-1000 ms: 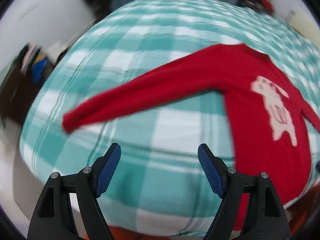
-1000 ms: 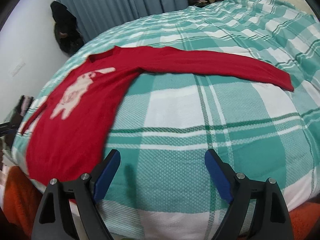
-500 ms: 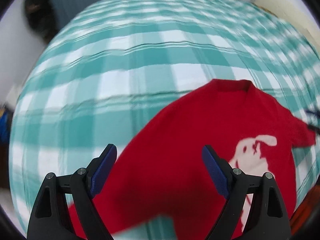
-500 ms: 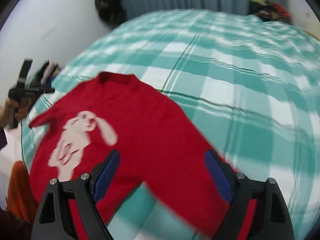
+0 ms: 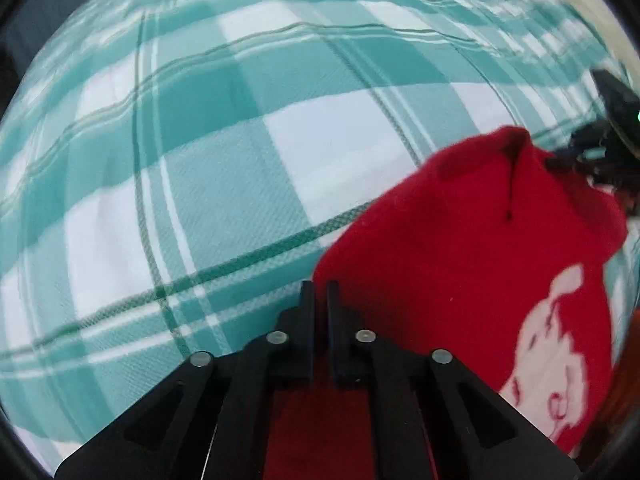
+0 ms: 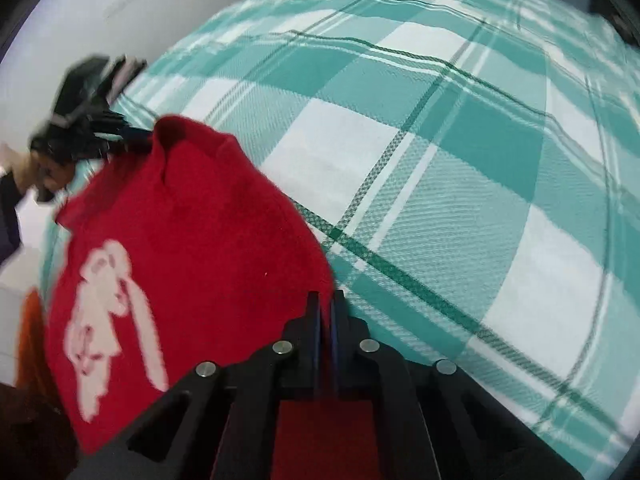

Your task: Fold small clothes

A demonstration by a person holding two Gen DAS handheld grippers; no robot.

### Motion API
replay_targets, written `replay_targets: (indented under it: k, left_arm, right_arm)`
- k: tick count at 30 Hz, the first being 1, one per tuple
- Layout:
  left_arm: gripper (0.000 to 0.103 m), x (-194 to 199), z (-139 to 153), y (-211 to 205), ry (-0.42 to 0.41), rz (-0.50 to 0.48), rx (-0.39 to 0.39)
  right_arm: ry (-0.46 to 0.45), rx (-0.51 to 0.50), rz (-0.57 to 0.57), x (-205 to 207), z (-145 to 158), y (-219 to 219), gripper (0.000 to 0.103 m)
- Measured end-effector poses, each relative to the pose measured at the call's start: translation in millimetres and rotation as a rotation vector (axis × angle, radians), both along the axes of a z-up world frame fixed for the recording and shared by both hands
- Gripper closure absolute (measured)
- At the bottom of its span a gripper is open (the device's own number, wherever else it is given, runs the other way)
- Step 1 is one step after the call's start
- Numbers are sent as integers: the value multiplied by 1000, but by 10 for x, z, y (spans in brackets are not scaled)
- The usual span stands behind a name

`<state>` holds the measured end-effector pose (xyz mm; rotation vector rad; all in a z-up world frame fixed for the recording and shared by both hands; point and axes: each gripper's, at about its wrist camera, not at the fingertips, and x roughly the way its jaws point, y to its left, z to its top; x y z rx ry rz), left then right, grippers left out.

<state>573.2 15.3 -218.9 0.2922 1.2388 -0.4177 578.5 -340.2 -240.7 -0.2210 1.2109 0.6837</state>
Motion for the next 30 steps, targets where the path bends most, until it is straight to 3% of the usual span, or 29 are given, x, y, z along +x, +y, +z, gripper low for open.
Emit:
replay_targets:
  k: [1, 5, 7, 11, 13, 15, 16, 17, 19, 22, 25, 30]
  left_arm:
    - [101, -26, 34, -37, -49, 2, 46]
    - [101, 110, 163, 42, -162, 143, 62]
    - [101, 209, 31, 93, -146, 209, 73]
    - [99, 163, -156, 4, -163, 215, 138]
    - [88, 215, -103, 73, -144, 271, 109]
    - [62, 274, -8, 158, -115, 332, 52]
    - [43, 244, 98, 257, -133, 378, 34]
    - [38, 201, 187, 327, -161, 402, 30]
    - [38, 52, 437, 540, -212, 459, 15]
    - [38, -301, 702, 771, -236, 512, -33]
    - [34, -984, 901, 773, -241, 461, -107]
    - [22, -2343, 839, 296, -216, 322, -171]
  right_arm:
    - [-36, -35, 9, -25, 38, 39, 99]
    - [-208, -143, -96, 25, 236, 75, 100]
    - [-220, -160, -152, 137, 174, 94, 100]
    - [-221, -242, -168, 171, -120, 200, 100]
    - [-229, -237, -188, 182, -105, 180, 96]
    - [-218, -212, -221, 214, -53, 104, 67]
    - [-221, -219, -246, 221, -19, 79, 39]
    - [-239, -223, -282, 203, 70, -9, 33]
    - [-281, -212, -320, 109, 251, -159, 33]
    - [-362, -207, -352, -192, 616, -358, 33]
    - [-400, -123, -302, -819, 940, -354, 32]
    - [-311, 48, -163, -2093, 946, -41, 31]
